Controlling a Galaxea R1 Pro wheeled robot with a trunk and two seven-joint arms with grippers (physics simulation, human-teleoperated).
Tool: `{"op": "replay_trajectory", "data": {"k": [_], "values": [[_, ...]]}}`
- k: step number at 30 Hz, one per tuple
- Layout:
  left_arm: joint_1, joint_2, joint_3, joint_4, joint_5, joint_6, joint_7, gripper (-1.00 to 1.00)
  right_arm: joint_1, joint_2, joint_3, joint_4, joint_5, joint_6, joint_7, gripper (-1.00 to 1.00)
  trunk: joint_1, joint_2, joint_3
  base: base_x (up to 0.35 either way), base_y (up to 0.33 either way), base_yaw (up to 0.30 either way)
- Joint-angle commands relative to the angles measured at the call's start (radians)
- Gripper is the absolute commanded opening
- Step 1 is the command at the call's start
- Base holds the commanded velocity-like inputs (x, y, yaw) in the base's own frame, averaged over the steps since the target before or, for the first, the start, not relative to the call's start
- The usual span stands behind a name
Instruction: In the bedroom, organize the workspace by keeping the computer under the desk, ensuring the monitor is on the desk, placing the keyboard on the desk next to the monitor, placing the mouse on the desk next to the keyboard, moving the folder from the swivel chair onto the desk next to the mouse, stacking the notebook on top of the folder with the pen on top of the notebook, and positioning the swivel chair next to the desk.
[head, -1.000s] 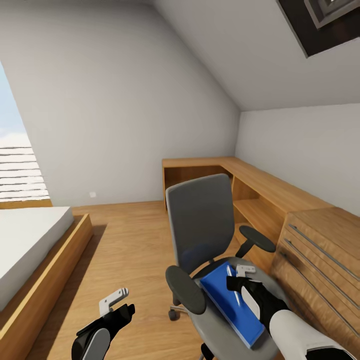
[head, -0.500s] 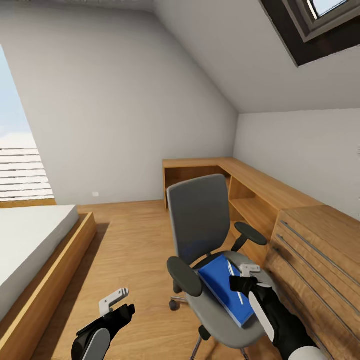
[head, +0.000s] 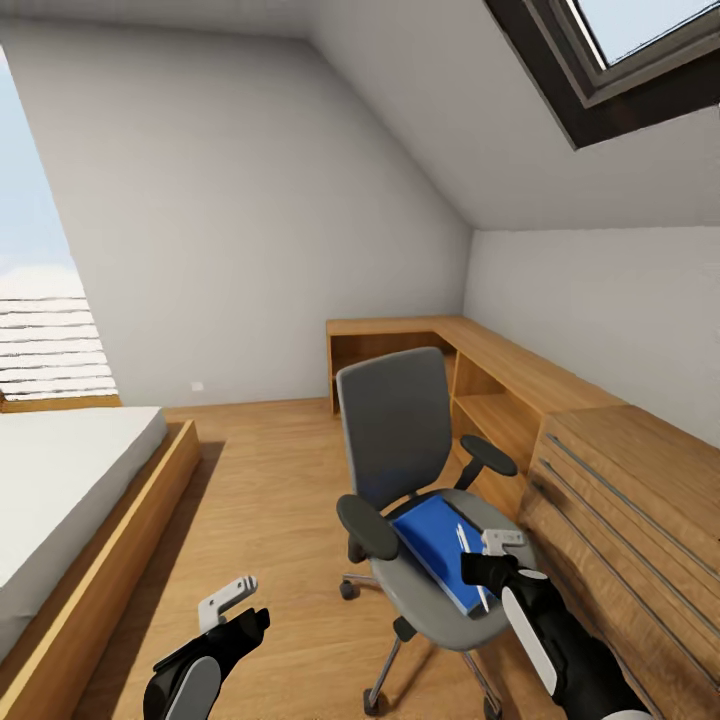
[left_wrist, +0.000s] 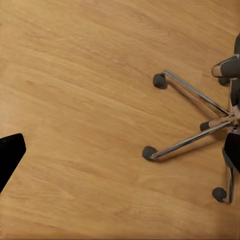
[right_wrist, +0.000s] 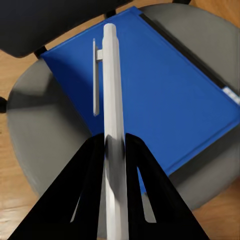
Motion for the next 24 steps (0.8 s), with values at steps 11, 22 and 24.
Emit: {"op": "replay_trajectory", "data": {"k": [11, 22, 24], "values": [[-0.001, 0.0, -0.001, -0.001, 0.009, 0.001, 0.01, 1.0, 0.008, -0.001, 0.001, -0.049, -0.011, 0.006, -0.003, -1.0, -0.042, 0.077, 0.033, -0.011, 0.0, 0.0], [0.0, -0.003, -0.024, -0.024, 0.002, 0.0, 0.01, 1.0, 0.069, -0.018, -0.067, -0.22, -0.014, 0.045, -0.001, -1.0, -0.085, 0.154, 0.068, 0.0, 0.0, 0.0], [0.001, -0.003, -0.046, -0.032, -0.012, 0.0, 0.017, 1.0, 0.073, -0.018, -0.1, -0.233, -0.014, 0.059, -0.001, -1.0, -0.092, 0.168, 0.074, 0.0, 0.0, 0.0]]}}
